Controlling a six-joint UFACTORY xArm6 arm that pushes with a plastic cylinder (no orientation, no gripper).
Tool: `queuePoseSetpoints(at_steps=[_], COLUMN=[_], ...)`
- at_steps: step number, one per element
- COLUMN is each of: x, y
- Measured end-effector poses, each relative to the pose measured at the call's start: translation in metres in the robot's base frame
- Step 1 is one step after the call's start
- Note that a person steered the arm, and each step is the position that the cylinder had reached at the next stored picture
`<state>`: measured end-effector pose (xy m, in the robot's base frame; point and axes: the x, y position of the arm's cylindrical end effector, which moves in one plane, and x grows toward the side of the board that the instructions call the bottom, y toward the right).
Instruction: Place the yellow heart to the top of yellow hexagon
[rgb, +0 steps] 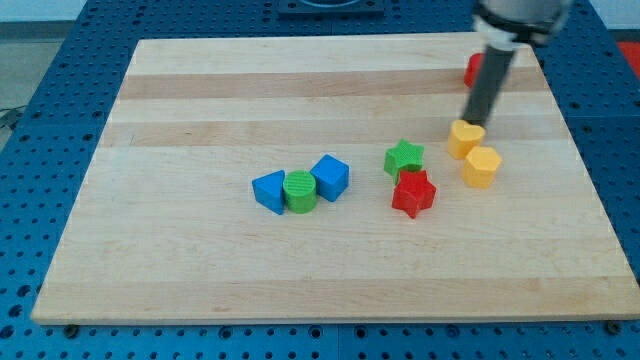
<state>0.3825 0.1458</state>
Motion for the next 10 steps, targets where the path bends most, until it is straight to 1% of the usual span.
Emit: queuePoseSetpoints(at_steps=[1,2,3,5,8,9,10], x=[0.0,0.037,0.039,0.044,0.042,0.022,-0.015], y=[-0.029,-0.055,-0.056,-0.005,-0.004,-0.03,-0.018])
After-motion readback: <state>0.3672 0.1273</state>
